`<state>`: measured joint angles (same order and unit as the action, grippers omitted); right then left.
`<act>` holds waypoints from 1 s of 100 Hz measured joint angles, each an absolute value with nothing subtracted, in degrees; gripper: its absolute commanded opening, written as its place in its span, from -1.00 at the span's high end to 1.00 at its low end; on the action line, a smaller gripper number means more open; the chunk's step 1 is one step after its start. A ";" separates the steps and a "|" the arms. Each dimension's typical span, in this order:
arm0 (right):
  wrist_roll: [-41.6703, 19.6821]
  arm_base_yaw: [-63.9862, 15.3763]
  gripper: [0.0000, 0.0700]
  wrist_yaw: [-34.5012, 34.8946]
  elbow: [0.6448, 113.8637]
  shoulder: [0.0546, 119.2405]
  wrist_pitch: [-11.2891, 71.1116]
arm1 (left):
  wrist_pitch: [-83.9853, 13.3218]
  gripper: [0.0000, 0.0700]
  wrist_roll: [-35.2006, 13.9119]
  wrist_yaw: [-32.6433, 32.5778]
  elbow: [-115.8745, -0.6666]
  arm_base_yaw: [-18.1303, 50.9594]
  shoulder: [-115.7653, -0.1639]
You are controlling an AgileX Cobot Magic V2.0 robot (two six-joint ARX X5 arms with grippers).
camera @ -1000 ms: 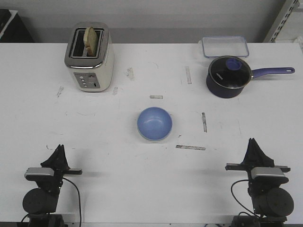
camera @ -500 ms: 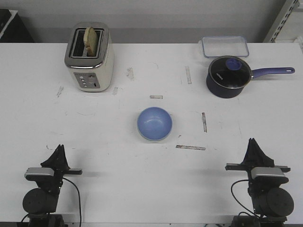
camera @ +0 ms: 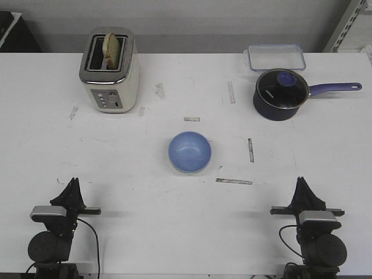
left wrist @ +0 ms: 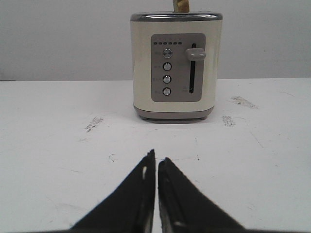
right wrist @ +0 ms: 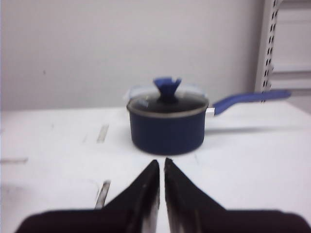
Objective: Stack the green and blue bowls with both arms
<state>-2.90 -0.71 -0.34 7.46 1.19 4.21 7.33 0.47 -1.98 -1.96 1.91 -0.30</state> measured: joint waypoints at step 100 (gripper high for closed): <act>-2.90 -0.73 0.97 1.50 0.84 0.10 -3.03 | 7.31 1.00 0.47 -1.98 -1.96 1.91 -0.30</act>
